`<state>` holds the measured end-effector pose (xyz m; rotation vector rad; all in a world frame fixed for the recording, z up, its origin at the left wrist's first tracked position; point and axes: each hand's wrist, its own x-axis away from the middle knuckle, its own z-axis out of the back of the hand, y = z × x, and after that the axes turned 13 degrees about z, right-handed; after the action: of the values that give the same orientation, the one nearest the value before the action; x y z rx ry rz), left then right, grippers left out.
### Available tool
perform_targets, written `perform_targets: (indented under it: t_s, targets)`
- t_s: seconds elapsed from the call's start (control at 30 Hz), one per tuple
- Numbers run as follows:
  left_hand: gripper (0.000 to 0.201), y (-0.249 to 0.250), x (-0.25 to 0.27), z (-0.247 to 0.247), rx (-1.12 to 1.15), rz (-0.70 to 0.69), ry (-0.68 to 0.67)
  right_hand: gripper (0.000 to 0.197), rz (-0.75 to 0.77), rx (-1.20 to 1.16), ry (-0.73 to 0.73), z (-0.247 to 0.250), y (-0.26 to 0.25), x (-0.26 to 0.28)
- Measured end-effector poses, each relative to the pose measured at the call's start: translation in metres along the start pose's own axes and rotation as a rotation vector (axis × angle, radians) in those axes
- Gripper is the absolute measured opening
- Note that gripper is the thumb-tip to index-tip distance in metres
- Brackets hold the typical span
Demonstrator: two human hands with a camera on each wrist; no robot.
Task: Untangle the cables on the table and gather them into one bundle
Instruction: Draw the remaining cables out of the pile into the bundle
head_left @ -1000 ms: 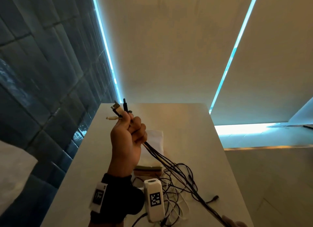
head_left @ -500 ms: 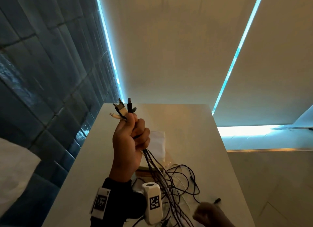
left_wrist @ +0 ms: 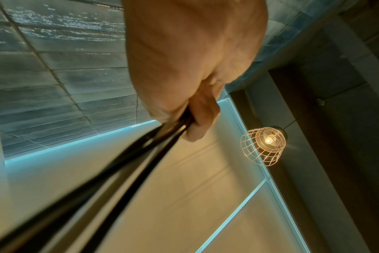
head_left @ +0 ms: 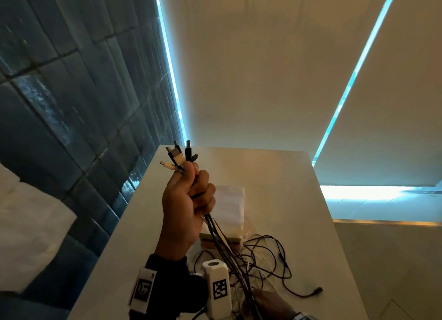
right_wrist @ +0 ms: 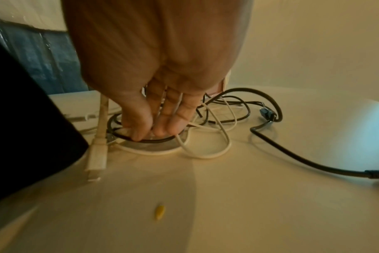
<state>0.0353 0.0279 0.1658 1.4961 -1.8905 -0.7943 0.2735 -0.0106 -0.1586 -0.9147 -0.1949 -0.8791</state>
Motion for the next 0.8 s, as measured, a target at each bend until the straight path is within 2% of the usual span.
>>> perform_targets:
  t_s: [0.03,0.07,0.1,0.13,0.17,0.2,0.23,0.3,0.37,0.4,0.47,0.67,0.8]
  targets:
    - [0.029,0.000,0.000,0.000,-0.002,-0.003,-0.006,0.048,-0.037,-0.040,-0.098,-0.013,-0.002,0.007]
    - [0.029,0.000,0.000,0.000,-0.005,-0.004,-0.008,0.056,0.046,0.151,0.000,-0.009,-0.018,0.013]
    - [0.029,-0.001,0.000,0.000,-0.007,-0.004,-0.008,0.051,0.146,0.389,0.116,-0.007,-0.023,0.008]
    - [0.029,-0.001,-0.001,0.000,-0.008,-0.002,-0.008,0.044,0.128,0.467,0.150,0.003,-0.038,0.008]
    - [0.030,-0.001,-0.001,0.000,-0.010,-0.001,-0.010,0.040,0.272,0.600,0.050,0.014,-0.046,0.010]
    - [0.030,-0.001,-0.001,0.001,-0.014,-0.002,-0.010,0.039,0.310,0.546,0.018,0.023,-0.054,0.015]
    - [0.031,-0.001,-0.001,0.001,-0.023,-0.004,-0.006,0.040,0.309,0.475,0.051,0.026,-0.060,0.015]
    - [0.030,-0.001,-0.001,0.002,-0.047,-0.012,0.006,0.050,0.237,0.297,0.100,0.034,-0.060,0.016]
    - [0.029,-0.001,-0.001,0.003,-0.069,-0.022,0.010,0.035,0.251,0.271,0.128,0.045,-0.062,0.020]
    - [0.029,-0.001,-0.001,0.004,-0.075,-0.026,0.009,0.025,0.237,0.261,0.175,0.054,-0.064,0.024]
    - [0.030,0.000,-0.001,0.005,-0.090,-0.027,0.016,0.016,0.229,0.159,0.295,0.070,-0.069,0.031]
    - [0.040,-0.002,-0.005,0.003,-0.222,-0.003,0.138,0.017,0.312,-0.492,0.753,0.126,-0.107,0.053]
    - [0.036,-0.011,-0.008,-0.002,-0.380,0.057,0.192,0.025,0.408,-0.801,0.941,0.162,-0.155,0.060]
